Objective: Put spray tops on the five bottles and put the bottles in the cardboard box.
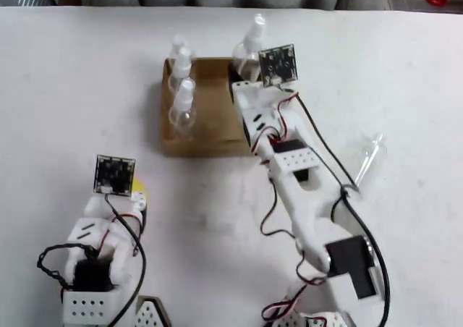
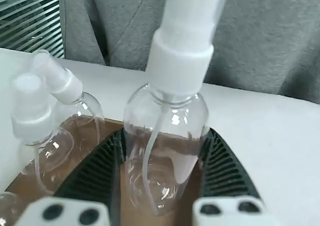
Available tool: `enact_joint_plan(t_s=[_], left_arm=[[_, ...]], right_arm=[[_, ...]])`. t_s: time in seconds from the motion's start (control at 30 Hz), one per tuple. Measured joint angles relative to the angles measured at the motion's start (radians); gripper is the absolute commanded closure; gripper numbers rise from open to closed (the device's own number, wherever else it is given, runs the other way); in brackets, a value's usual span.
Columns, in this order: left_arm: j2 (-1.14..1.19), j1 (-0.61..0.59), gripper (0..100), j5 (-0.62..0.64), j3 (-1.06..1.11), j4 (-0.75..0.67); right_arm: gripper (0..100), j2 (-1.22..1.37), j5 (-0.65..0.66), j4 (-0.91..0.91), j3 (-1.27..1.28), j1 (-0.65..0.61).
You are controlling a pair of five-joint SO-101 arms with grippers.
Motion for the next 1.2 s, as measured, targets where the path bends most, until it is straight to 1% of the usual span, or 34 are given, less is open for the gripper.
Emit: enact_joint_plan(t_s=[0.4,0.77,0.97,1.1,1.2], left_arm=[[0.000,0.000,98,0.000,0.000,0.000],[0.000,0.000,98,-0.002,0.000,0.000],[0.000,0.000,98,-0.002,0.000,0.000],[0.000,0.000,98,-0.002,0.000,0.000],[0.000,0.000,98,-0.002,0.000,0.000]], right_arm=[[98.4,0.216,0.003,-0.003,-0.166,0.002],[98.4,0.414,0.003,-0.003,-0.322,0.052],[98.3,0.454,0.003,-0.003,-0.334,0.054],[98.3,0.459,0.060,-0.003,-0.334,0.054],[98.3,0.459,0.058,-0.003,-0.334,0.054]])
